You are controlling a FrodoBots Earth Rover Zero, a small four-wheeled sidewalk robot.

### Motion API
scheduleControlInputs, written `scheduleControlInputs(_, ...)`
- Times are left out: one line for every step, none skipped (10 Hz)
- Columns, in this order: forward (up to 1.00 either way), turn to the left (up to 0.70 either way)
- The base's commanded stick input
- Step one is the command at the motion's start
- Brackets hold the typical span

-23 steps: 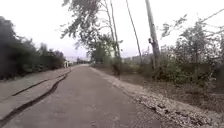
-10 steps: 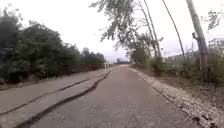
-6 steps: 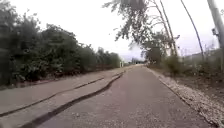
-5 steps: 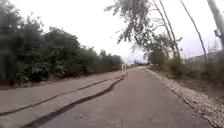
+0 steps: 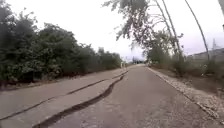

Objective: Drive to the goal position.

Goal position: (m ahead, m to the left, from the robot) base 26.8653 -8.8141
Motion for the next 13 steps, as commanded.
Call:
scheduleControlInputs(1.00, 0.00)
scheduleControlInputs(1.00, -0.13)
scheduleControlInputs(1.00, -0.39)
scheduleControlInputs(1.00, -0.27)
scheduleControlInputs(1.00, -0.05)
scheduleControlInputs(1.00, 0.00)
scheduleControlInputs(1.00, 0.00)
scheduleControlInputs(1.00, 0.00)
scheduleControlInputs(1.00, -0.14)
scheduleControlInputs(1.00, -0.36)
scheduleControlInputs(1.00, -0.40)
scheduleControlInputs(1.00, -0.40)
scheduleControlInputs(1.00, -0.40)
